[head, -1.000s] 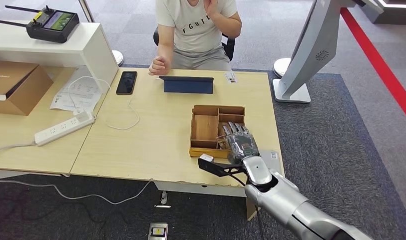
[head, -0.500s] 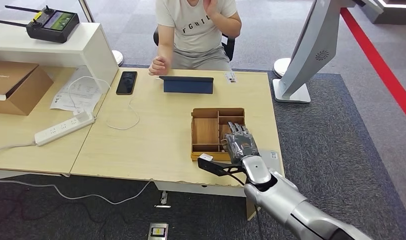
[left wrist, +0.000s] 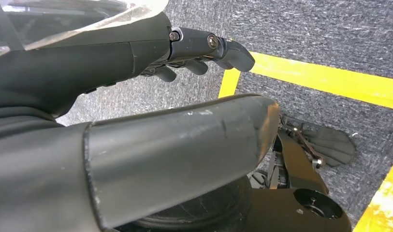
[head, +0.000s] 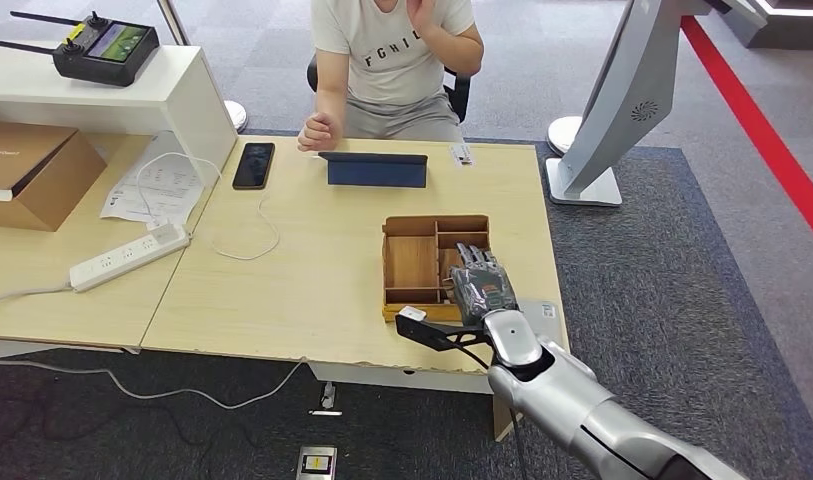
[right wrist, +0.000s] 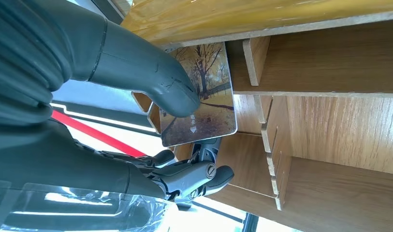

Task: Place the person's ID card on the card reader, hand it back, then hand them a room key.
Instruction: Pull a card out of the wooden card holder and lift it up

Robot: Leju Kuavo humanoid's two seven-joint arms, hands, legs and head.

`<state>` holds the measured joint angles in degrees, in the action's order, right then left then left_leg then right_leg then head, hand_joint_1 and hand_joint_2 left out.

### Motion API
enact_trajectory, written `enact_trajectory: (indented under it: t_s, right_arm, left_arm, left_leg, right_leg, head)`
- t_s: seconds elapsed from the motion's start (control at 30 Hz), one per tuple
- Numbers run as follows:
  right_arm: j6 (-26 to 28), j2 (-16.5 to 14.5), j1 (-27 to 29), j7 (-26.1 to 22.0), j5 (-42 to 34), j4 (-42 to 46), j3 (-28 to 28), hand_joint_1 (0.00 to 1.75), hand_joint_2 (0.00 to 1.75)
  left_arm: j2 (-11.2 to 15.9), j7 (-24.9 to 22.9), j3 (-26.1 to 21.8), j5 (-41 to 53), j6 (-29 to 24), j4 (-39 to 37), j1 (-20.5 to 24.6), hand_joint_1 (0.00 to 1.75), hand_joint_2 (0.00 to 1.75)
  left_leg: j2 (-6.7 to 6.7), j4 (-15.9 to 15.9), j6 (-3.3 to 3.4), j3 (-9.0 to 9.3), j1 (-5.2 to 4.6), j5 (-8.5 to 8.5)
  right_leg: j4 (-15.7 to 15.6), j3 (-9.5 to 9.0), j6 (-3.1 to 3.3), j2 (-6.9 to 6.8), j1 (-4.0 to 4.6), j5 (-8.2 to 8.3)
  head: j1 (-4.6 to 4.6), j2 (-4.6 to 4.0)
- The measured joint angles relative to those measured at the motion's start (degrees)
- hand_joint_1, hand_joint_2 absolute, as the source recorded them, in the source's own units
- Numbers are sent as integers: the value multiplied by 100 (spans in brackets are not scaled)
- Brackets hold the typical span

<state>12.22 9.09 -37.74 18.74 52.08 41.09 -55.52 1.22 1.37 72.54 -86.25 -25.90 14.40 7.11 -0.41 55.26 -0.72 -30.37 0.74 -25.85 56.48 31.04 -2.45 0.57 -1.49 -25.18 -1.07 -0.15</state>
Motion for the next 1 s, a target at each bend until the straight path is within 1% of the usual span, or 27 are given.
enact_trajectory:
  t_s: [0.43,0.7,1.0]
  right_arm:
    - [30,4,0,1,-10,1,0,175,175]
    - [478,44,10,-7,101,97,13,175,175]
    - [636,128,18,-30,264,354,125,175,175]
  left_arm:
    - [0,-13,31,-5,3,-1,0,0,0]
    - [0,15,32,1,17,0,0,0,0]
    - [0,38,42,19,28,-2,0,0,0]
  left_leg:
    - [0,0,0,1,0,0]
    - [0,0,0,-1,0,0]
    - [1,0,0,-1,0,0]
  right_leg:
    - [0,0,0,0,0,0]
    - [0,1,0,0,0,0]
    - [0,2,0,0,0,0]
  head:
    - [0,0]
    - [0,0]
    - [-1,0]
